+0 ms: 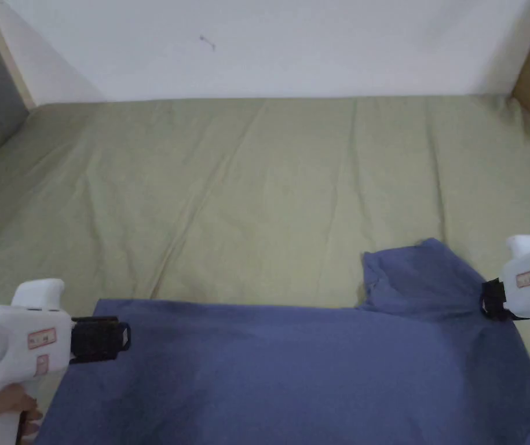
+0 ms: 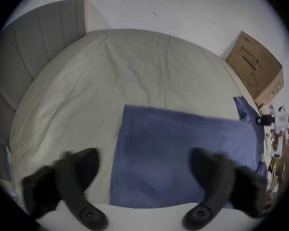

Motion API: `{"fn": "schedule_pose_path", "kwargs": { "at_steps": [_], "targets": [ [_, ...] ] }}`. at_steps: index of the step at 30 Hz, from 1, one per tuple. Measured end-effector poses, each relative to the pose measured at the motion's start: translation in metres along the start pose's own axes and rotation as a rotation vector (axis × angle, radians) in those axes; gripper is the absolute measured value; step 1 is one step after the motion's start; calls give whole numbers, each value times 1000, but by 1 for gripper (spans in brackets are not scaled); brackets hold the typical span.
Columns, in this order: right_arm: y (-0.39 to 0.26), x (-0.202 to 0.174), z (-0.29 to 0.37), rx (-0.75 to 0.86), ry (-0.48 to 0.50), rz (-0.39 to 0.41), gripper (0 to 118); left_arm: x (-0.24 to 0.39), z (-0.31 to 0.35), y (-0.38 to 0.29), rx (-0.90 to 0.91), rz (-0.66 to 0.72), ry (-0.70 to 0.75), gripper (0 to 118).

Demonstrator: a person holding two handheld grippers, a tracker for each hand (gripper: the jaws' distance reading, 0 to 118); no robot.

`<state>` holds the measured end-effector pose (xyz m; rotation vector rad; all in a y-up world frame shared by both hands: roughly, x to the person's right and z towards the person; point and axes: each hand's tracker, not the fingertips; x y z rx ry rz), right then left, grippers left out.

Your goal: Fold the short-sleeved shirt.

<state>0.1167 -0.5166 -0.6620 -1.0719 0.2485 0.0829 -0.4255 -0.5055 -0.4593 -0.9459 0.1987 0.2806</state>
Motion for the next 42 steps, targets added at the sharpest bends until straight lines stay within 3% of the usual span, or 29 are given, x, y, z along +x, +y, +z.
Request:
{"fn": "schedule_pose_path", "kwargs": {
  "at_steps": [1,7,8,9,10,11,12,13,15,20,27,35,42],
  "targets": [
    [2,1,0,-2,-2,7,0,0,-6,8,11,14,5,108],
    [1,-2,-6,-9,-10,8,0,-5,-52,46,20,58,25,104],
    [1,-2,-7,-11,-9,9,0,-5,-61,46,-6,53,40,90],
    [3,-1,-7,-14,-10,8,0,-5,-70,44,-40,62,38,64],
    [3,0,-8,-16,-9,3,0,-6,-79,41,-79,76,31,54],
    [2,0,-7,-19,-6,-2,0,-3,-83,36,-99,60,121,40],
    [2,0,-7,-17,-3,-8,0,0,-78,33,-24,-8,129,8],
    [5,1,-4,-16,0,-20,0,1,-68,33,-20,18,98,1],
    [6,2,3,-7,70,-42,0,3,-57,36,4,11,81,1],
    [8,-10,44,31,62,12,0,10,-26,36,26,-25,60,1],
    [-22,-7,125,122,70,34,0,9,77,24,149,-79,31,1],
    [-139,3,195,131,92,19,0,3,161,-85,142,-136,16,1],
    [-244,13,167,-4,56,-16,0,-8,161,-175,31,-142,38,2]
  ]
}}
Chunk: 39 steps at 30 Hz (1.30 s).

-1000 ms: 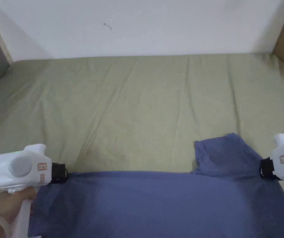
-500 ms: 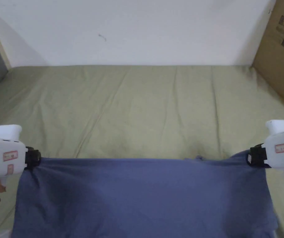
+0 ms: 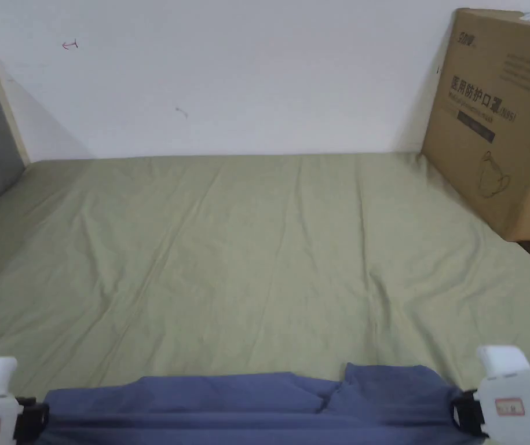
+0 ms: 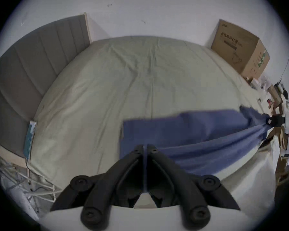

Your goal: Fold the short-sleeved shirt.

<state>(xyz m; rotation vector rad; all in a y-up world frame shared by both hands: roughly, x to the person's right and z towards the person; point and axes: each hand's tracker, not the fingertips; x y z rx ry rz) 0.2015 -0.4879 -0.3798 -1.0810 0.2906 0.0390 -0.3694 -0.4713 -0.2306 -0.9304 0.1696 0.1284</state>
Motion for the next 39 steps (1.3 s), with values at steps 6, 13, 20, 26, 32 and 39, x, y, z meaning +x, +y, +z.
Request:
{"fn": "schedule_pose_path", "kwargs": {
  "at_steps": [6,13,20,26,32,39],
  "targets": [
    [-44,-1,-17,2,-37,-72,45,-5,-12,-32,-94,63,60,75],
    [-28,-24,27,136,-63,-60,54,-13,38,-23,55,186,1,91],
    [-15,-87,24,213,19,-34,0,-18,53,-34,113,345,-173,0],
    [-15,-139,3,162,120,-8,0,-63,25,-55,145,579,-218,87],
    [-13,-175,-9,115,151,57,0,-83,-28,-69,85,725,-304,112],
    [-8,-189,-21,75,157,84,0,-79,-76,-66,-28,759,-401,109]
  ]
}}
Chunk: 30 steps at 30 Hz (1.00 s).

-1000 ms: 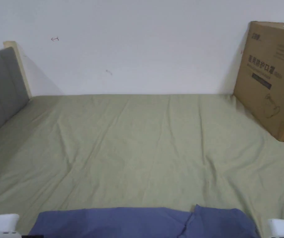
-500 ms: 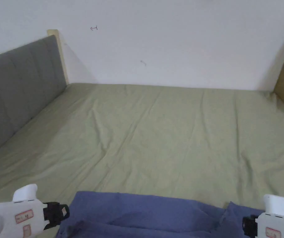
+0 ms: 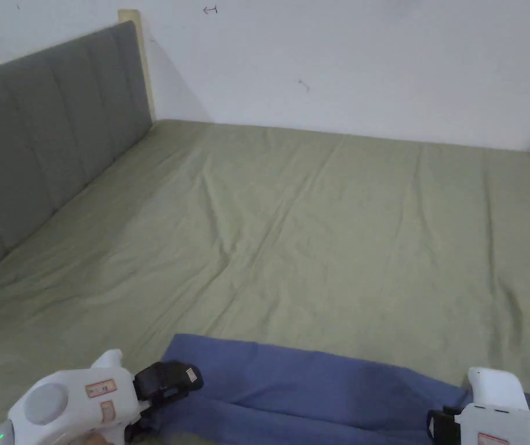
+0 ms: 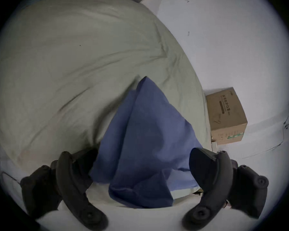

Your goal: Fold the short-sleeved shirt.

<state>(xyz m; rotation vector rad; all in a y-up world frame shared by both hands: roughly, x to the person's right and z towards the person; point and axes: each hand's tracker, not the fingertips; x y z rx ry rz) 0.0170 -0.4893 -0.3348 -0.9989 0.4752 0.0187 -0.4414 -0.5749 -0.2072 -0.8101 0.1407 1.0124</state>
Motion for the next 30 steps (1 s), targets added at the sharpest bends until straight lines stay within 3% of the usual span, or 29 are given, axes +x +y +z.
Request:
{"fn": "schedule_pose_path", "kwargs": {
  "at_steps": [1,2,3,4,5,9,12,14,23,26,30],
  "targets": [
    [1,0,-1,-4,3,-4,0,0,0,2,8,26,1,92],
    [2,0,-3,-9,1,-6,0,-2,4,3,33,32,5,41],
    [3,-1,-5,-14,-1,-6,0,-2,6,6,74,17,29,6],
    [3,0,-6,-19,-4,-3,0,-4,-1,7,89,2,89,6],
    [4,0,-8,-27,-8,3,0,-7,-6,8,29,6,50,6],
    [4,1,-11,-32,-34,14,0,-13,4,7,63,11,13,6],
    [6,6,-9,-36,-12,-19,0,-10,14,12,53,-11,-2,6],
    [7,7,-8,-30,-10,-34,0,-5,22,17,54,-77,33,6],
    [4,24,1,-7,-25,-50,0,1,70,39,126,-116,170,6],
    [1,33,3,-4,-22,-72,0,38,74,36,158,-263,243,6],
    [-2,45,10,8,-27,-93,0,116,71,17,195,-582,258,6]
  ]
}}
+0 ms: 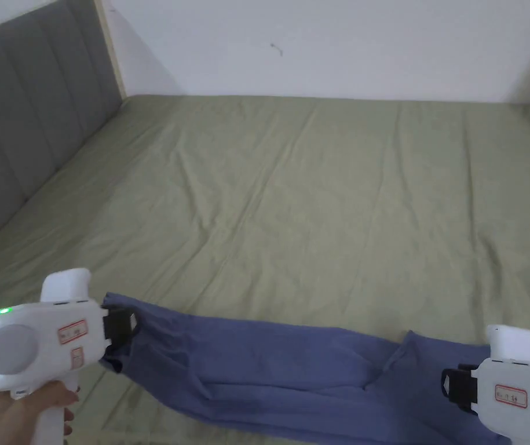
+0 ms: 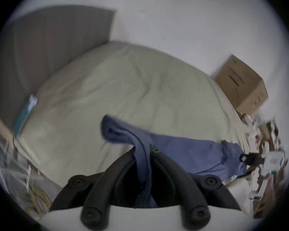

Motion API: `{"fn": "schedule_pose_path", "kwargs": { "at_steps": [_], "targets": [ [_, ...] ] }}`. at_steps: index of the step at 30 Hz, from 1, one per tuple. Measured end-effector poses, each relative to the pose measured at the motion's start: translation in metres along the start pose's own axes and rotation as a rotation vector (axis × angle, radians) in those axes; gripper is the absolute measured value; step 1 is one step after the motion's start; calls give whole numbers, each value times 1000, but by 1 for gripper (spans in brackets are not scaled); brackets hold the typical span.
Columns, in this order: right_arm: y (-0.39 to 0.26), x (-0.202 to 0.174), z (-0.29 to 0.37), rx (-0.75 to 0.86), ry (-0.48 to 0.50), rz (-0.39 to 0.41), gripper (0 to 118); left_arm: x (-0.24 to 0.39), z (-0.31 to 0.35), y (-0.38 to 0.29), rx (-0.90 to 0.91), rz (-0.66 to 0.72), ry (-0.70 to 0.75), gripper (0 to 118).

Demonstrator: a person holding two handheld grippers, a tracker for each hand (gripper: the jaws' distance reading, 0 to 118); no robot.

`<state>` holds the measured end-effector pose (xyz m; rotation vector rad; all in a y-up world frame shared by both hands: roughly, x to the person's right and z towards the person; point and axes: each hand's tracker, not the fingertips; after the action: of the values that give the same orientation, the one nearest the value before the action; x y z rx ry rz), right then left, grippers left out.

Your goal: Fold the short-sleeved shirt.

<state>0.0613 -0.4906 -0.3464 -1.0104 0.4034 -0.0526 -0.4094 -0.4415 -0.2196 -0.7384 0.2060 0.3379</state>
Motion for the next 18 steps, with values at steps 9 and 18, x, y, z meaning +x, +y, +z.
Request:
{"fn": "schedule_pose_path", "kwargs": {
  "at_steps": [9,18],
  "targets": [
    [-7,38,16,36,4,-93,0,179,-39,-30,-58,-414,-367,6],
    [-19,73,21,32,-15,-178,0,222,-94,-76,-227,-372,-466,97]
  ]
}}
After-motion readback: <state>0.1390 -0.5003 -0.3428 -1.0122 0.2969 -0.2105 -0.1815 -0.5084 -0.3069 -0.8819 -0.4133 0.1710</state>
